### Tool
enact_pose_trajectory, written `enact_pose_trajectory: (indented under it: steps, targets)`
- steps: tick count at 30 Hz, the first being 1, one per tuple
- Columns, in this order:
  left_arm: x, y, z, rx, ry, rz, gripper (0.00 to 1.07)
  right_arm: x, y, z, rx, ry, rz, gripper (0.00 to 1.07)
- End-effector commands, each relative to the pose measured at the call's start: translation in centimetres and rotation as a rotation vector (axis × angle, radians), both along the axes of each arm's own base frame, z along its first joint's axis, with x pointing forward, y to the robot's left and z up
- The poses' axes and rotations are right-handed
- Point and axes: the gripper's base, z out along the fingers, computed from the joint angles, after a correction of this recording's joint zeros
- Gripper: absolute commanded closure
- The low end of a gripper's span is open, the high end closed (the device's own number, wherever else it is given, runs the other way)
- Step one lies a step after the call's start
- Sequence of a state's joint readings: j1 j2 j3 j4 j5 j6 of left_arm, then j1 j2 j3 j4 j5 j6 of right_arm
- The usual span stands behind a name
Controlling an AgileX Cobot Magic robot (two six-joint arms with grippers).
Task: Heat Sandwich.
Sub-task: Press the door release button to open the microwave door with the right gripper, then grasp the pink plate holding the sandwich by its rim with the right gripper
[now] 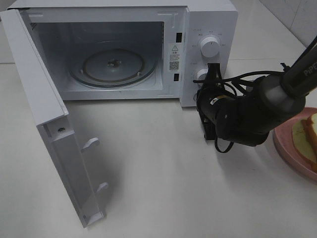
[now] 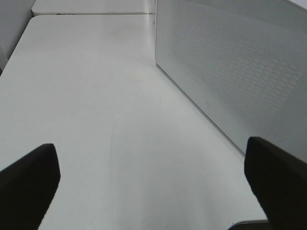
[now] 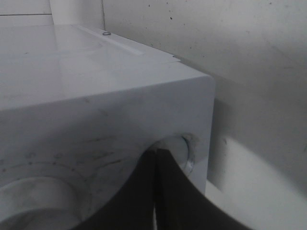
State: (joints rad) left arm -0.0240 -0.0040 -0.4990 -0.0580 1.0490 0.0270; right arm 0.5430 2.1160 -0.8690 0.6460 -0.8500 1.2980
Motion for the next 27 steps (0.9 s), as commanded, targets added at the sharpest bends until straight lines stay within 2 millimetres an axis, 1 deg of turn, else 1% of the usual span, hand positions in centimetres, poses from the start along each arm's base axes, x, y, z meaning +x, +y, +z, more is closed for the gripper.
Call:
enact_pose_trajectory:
  steps: [1,8,9,10,12,14,15,18,19,20,23,24,25,27]
  targets:
    - [-0.3,0.0,0.0,-0.003,-0.036,0.002,0.03,-0.4,0.0,1.5,0.004,-0.024,0.034,1.07]
    - [-0.3,0.0,0.0,-0.003,-0.036,0.002,0.03,-2.5,-0.8,2.4,-0.053,0.031,0.102,1.07]
    - [-0.3,0.0,0.0,-0.003,-0.036,0.002,0.03,-3.3,-1.0,2.7,-0.085,0.055,0.136,1.07]
    - [-0.3,0.0,0.0,-0.003,-0.036,0.002,0.03,-3.3,-1.0,2.7,-0.085,0.055,0.136,1.07]
    - [-0.3,0.0,0.0,-0.003,-0.036,0.002,0.03,-4.0,-1.2,3.2,-0.117,0.076,0.186,1.06]
    - [-0.3,0.0,0.0,-0.003,-0.036,0.002,0.03,-5.0,-1.2,4.0,-0.175,0.111,0.283,1.06]
    - [-0.3,0.0,0.0,-0.003,-0.036,0.002,0.03,-5.0,-1.2,4.0,-0.175,0.111,0.283,1.06]
    - [-0.3,0.0,0.0,-0.003,-0.036,0.002,0.03,-5.9,-1.0,5.0,-0.260,0.150,0.404,1.06]
    - [-0.3,0.0,0.0,-0.003,-0.036,0.002,0.03,-5.9,-1.0,5.0,-0.260,0.150,0.404,1.06]
    - [-0.3,0.0,0.0,-0.003,-0.036,0.002,0.03,-6.5,-0.9,5.5,-0.321,0.180,0.490,1.05]
    - [-0.3,0.0,0.0,-0.003,-0.036,0.002,0.03,-7.3,-0.9,6.4,-0.414,0.204,0.610,1.05]
    - [-0.3,0.0,0.0,-0.003,-0.036,0.002,0.03,-7.6,-1.3,7.0,-0.474,0.213,0.677,1.05]
    - [-0.3,0.0,0.0,-0.003,-0.036,0.002,0.03,-7.6,-1.3,7.0,-0.474,0.213,0.677,1.05]
    - [-0.3,0.0,0.0,-0.003,-0.036,0.002,0.03,-8.1,-1.8,7.5,-0.520,0.241,0.747,1.05]
